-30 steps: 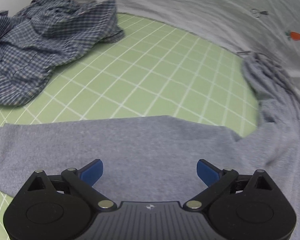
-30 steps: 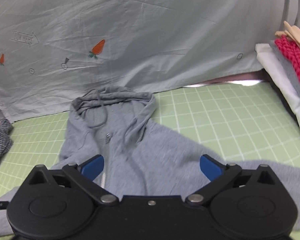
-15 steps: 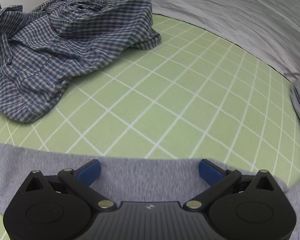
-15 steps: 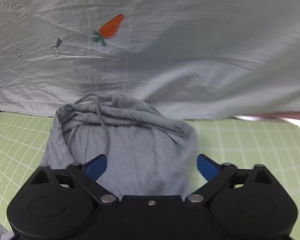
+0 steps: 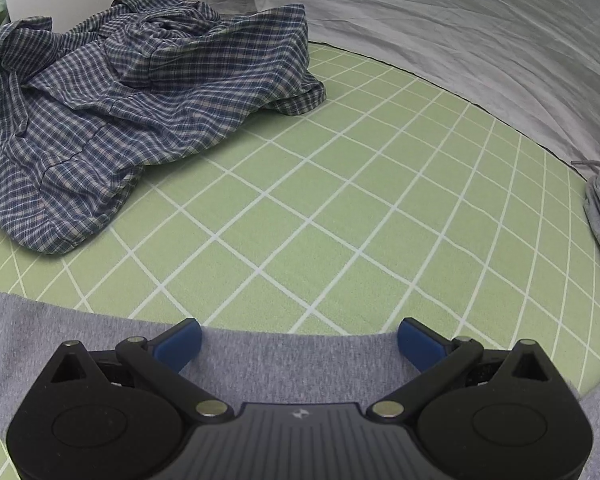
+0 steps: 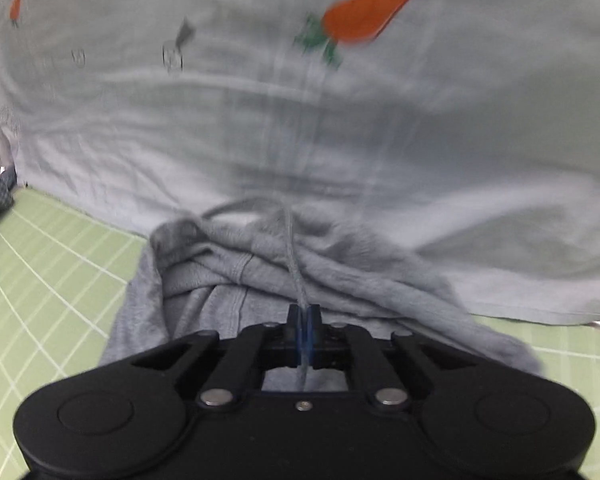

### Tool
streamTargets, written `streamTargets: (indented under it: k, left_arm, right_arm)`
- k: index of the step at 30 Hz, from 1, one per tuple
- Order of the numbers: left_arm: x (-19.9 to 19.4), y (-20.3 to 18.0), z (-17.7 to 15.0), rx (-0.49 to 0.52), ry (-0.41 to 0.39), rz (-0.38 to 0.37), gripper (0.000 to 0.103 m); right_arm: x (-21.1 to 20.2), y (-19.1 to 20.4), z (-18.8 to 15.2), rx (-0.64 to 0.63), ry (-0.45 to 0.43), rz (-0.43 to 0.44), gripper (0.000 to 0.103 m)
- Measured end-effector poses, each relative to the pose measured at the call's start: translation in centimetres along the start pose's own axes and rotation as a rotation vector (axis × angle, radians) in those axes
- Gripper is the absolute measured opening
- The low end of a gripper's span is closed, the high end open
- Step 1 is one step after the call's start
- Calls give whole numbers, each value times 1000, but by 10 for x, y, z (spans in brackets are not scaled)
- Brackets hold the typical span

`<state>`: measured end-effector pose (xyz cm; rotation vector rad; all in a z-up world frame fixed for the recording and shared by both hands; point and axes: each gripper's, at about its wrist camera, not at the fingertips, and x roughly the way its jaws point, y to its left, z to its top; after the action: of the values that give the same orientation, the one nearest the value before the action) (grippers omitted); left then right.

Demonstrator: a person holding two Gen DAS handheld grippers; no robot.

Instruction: Fold clothes

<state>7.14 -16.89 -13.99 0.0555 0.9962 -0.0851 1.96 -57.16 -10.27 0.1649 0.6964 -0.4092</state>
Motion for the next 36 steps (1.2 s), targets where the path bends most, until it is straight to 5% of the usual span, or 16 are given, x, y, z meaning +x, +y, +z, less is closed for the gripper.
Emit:
streamTargets:
  k: [6, 10, 14, 17, 18, 26, 27, 29, 36]
  left_arm:
    - [-1, 2, 2, 3, 14, -6, 103]
    - [-9, 9, -1, 15, 24, -24, 103]
    - [-18, 15, -3, 26, 33, -42, 103]
    - [-24, 21, -5, 35, 41, -56, 103]
    - [-25, 24, -7, 33, 47, -56, 103]
    - [-26, 44, -28, -4, 105, -31, 103]
    - [-25, 46, -30, -10, 107, -30, 103]
    - [-26, 47, -31, -8, 103, -23, 103]
    - [-26, 46, -33, 15, 98, -18, 103]
  right_arm:
    - [-139, -2, -31, 58, -103, -58, 3]
    - [-197, 6, -81, 143, 7, -40, 3]
    - [-205, 12, -107, 181, 98, -53, 7]
    - [-208, 14, -119, 213, 141, -61, 33]
    - [-206, 13, -114, 219, 125, -65, 34]
    - [-130, 5, -73, 148, 122, -147, 32]
    - [-120, 3, -70, 141, 131, -154, 29]
    - [-109, -3, -67, 153, 153, -142, 3]
    - [-180, 5, -82, 138, 12, -189, 3]
